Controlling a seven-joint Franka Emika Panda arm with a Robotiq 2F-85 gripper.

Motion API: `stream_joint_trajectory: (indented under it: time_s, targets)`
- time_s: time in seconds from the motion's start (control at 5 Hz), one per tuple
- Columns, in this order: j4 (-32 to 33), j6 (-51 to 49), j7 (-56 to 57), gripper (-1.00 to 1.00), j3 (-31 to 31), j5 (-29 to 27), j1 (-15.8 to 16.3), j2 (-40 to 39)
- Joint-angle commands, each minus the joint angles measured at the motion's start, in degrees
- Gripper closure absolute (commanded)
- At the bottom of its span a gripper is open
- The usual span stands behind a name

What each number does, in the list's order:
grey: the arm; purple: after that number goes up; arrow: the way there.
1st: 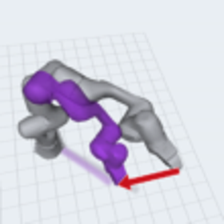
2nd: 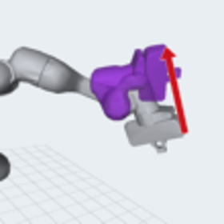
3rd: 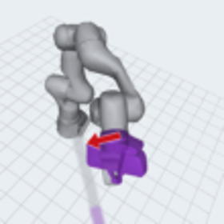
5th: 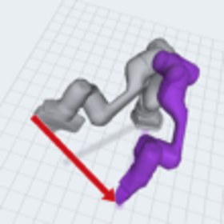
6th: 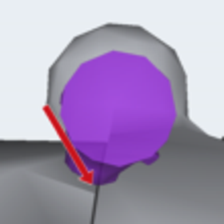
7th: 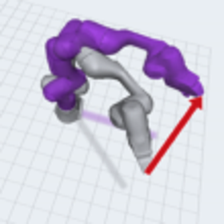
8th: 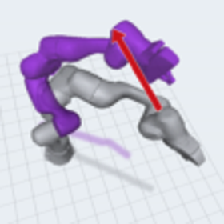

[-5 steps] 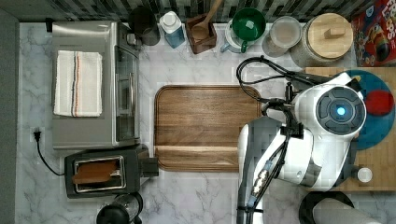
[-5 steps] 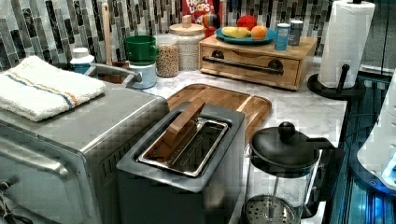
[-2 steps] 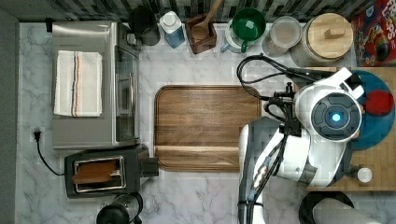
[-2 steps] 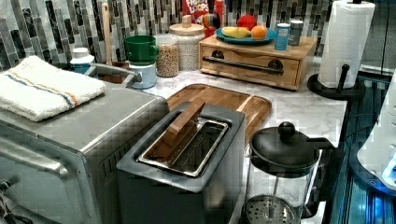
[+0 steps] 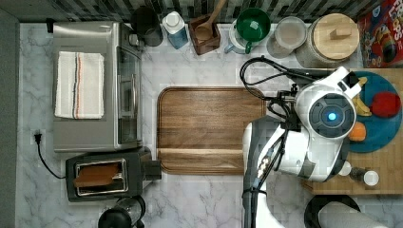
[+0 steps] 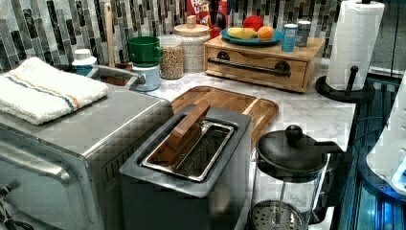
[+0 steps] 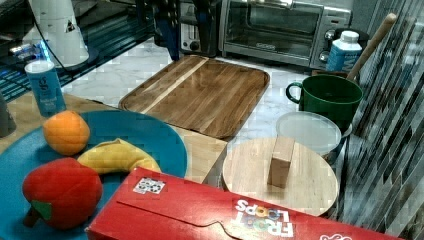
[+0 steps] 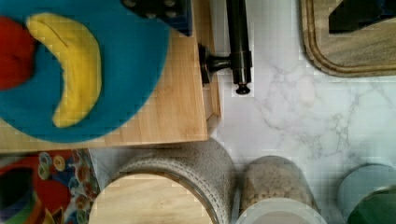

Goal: Open the drawer.

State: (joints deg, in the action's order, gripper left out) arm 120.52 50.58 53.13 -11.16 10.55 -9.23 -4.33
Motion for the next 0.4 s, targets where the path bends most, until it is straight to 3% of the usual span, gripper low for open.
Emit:
stream_joint_trajectory:
  time_s: [0.2, 0.4]
  targets:
    - [8.54, 4.01, -3.49, -1.00, -1.02, -0.76, -1.13, -2.77]
    - [10.35, 7.11, -5.11, -1.00, -2.19, 1.68, -1.20, -3.78]
